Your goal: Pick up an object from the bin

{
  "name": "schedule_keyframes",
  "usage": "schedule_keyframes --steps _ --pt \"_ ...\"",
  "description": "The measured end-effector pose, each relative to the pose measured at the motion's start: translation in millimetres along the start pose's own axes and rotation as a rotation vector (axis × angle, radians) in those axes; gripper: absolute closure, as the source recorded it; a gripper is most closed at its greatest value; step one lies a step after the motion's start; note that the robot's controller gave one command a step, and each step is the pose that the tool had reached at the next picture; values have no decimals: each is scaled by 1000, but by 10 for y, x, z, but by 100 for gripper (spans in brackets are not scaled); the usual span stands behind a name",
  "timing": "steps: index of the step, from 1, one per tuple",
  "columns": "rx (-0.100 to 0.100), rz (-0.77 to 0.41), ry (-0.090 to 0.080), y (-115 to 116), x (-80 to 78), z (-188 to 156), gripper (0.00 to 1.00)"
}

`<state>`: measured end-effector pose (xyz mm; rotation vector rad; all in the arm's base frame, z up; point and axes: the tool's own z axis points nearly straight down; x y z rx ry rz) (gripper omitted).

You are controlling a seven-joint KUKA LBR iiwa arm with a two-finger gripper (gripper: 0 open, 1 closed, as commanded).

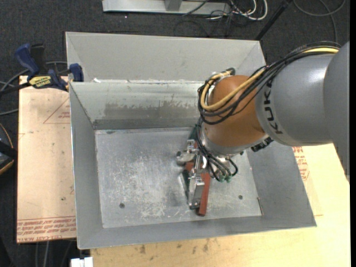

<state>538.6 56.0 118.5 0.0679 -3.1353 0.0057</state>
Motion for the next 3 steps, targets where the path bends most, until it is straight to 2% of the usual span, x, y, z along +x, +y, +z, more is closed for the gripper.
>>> schedule_keyframes --steps 1,2,3 --pt "-8 -105 -11 -114 -236 94 0" --pt "-6 6 -9 -375 -364 372 100" --pt "-6 7 -9 -375 -364 373 100"
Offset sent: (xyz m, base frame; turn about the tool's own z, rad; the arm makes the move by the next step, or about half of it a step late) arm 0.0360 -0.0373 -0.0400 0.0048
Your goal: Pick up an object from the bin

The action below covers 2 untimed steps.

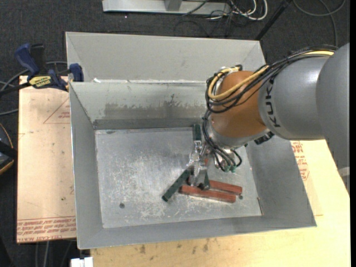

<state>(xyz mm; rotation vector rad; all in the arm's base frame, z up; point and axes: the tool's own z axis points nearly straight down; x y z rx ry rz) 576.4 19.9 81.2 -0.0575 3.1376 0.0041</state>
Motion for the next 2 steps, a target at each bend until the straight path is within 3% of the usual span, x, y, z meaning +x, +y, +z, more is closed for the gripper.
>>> schedule_keyframes --steps 1,2 --pt "2 104 -6 -29 104 -1715 100" --pt "2 105 0 -28 118 -1682 100"
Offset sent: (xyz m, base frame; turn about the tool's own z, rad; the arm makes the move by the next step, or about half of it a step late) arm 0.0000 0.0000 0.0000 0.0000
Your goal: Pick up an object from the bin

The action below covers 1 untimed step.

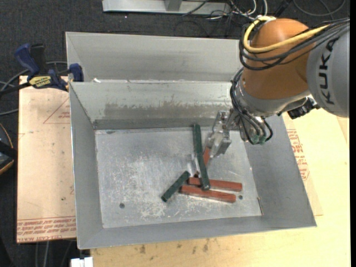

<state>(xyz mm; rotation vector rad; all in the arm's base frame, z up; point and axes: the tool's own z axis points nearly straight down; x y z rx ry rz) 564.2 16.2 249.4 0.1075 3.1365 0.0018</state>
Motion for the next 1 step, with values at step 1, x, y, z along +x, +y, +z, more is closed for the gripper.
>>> schedule_keyframes --steps 1 --pt "0 -47 5 -90 -34 906 0"
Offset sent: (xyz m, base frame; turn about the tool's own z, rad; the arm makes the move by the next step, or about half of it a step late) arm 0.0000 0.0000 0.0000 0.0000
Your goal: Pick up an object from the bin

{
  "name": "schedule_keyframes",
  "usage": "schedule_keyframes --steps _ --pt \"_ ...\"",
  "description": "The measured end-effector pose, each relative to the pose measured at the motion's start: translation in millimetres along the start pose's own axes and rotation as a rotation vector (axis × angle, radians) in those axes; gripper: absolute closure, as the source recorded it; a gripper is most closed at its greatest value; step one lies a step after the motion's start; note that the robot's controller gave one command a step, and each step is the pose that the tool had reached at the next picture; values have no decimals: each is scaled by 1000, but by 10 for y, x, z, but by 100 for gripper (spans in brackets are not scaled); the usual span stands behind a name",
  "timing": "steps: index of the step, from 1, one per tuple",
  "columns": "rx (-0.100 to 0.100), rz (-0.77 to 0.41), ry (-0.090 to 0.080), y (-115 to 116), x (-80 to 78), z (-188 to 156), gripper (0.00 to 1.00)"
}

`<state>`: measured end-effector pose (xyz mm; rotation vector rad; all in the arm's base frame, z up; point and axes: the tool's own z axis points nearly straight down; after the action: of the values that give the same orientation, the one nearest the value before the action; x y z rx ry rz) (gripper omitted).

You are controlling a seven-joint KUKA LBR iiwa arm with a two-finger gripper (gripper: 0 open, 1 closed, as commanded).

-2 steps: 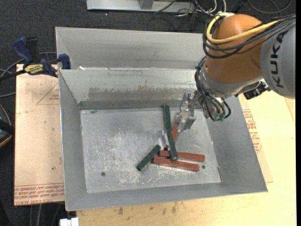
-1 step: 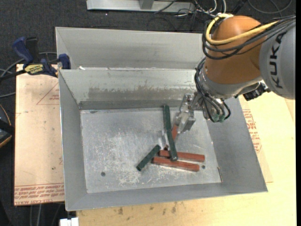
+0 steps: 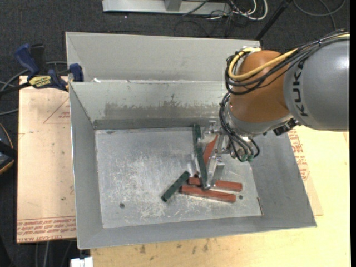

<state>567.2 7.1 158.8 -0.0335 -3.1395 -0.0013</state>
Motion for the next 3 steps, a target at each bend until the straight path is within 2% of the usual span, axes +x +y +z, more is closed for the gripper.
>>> schedule_keyframes --steps 1,2,3 --pt "0 0 -3 1 -10 -13 0" --pt "-1 -163 -13 173 421 854 100" --pt "-1 -163 -13 173 421 854 100"
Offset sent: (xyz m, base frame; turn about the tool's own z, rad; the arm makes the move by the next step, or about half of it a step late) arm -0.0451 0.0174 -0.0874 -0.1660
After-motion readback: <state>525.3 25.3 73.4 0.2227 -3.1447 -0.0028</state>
